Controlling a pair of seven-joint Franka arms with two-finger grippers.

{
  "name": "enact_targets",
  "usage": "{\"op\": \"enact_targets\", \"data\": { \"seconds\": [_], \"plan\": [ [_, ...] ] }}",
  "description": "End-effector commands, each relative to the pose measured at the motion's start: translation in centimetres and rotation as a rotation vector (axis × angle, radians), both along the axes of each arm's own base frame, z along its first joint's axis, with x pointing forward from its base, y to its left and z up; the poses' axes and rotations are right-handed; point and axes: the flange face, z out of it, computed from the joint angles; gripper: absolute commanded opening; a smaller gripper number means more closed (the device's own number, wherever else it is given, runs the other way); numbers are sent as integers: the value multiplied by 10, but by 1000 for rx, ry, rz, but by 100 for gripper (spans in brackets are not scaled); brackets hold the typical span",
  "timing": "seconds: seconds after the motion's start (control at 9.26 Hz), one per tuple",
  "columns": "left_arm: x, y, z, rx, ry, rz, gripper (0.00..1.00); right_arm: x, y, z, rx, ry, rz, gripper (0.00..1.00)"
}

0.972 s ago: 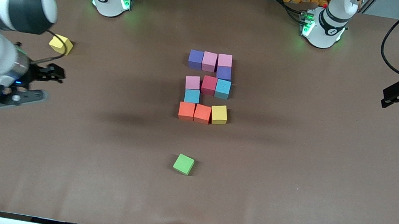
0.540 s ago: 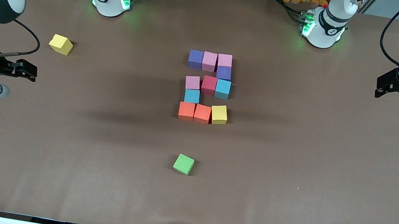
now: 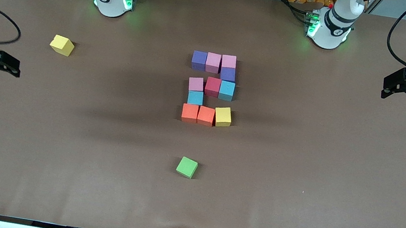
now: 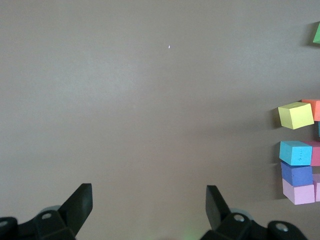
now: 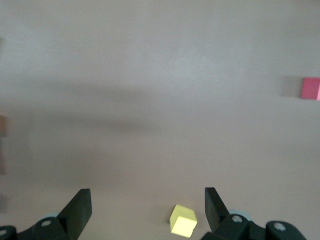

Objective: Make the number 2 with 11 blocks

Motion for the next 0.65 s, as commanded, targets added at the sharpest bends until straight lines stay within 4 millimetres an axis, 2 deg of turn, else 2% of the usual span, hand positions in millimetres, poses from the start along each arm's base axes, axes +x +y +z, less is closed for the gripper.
{"op": "enact_targets", "data": {
  "seconds": [0.0,0.32,0.54],
  "plan": [
    [-4,5,7,-17,7,-11,100,-16,-37,17,59,-12,-88,100],
    [-3,7,6,-9,6,11,100,-28,-42,25,64,-17,-122,100],
    [-3,8,6,-9,7,28,100,-37,-20,27,57,-6,-191,100]
  ]
}}
